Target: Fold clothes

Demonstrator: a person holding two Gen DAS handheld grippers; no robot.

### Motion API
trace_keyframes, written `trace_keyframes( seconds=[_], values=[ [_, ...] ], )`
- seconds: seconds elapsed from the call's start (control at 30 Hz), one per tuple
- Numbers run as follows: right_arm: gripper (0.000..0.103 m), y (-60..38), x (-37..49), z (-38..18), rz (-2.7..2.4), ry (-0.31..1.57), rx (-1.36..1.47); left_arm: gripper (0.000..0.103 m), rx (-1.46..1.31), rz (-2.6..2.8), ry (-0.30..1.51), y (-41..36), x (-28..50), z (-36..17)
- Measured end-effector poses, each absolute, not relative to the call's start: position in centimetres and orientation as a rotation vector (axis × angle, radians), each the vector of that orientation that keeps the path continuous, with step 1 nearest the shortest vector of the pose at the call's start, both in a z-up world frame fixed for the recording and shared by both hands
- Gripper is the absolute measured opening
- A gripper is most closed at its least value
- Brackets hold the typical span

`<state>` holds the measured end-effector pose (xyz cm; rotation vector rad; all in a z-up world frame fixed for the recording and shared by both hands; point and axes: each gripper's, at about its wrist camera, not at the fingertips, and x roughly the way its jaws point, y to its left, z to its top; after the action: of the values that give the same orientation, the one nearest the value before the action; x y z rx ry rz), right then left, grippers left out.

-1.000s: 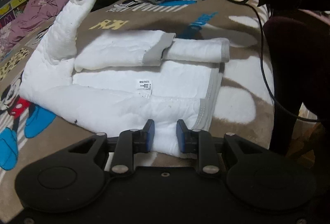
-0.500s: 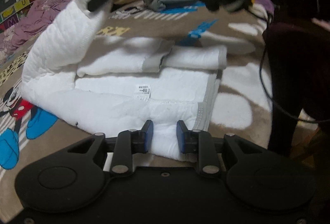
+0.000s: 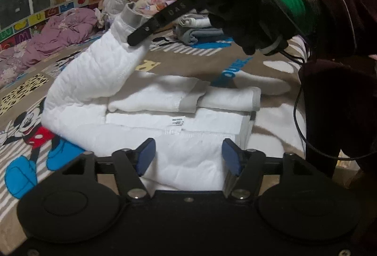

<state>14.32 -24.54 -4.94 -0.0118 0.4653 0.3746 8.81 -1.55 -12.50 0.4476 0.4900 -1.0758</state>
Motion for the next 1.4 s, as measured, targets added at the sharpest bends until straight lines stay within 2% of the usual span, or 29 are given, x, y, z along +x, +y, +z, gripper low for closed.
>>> trace_keyframes(
  seconds=[0.23, 0.43, 0.87, 1.13, 1.4],
  values=[
    [0.012, -25.5, 14.9, -5.9, 0.37, 0.477, 0.039, 0.074, 0.568, -1.045, 0.618, -4.9, 9.9, -15.1],
    [0.012, -25.7, 15.4, -6.6, 0.366, 0.493, 0.061, 0.081, 0.495, -1.05, 0.655, -4.6, 11.0, -16.0],
    [0.012, -25.6, 14.7, -4.3, 0.354, 0.458, 0.036, 0.08, 0.538, -1.044, 0.553, -3.7, 9.0, -14.2],
    [0.012, -25.4, 14.7, -4.3, 0.361, 0.456, 0.03, 0.08, 0.434, -1.068, 0.473, -0.7, 9.0, -11.7],
    [0.012, -25.6, 14.8, -4.9, 0.371, 0.464, 0.037, 0.081, 0.437, -1.045, 0.479, -2.2, 11.7, -12.9]
  ],
)
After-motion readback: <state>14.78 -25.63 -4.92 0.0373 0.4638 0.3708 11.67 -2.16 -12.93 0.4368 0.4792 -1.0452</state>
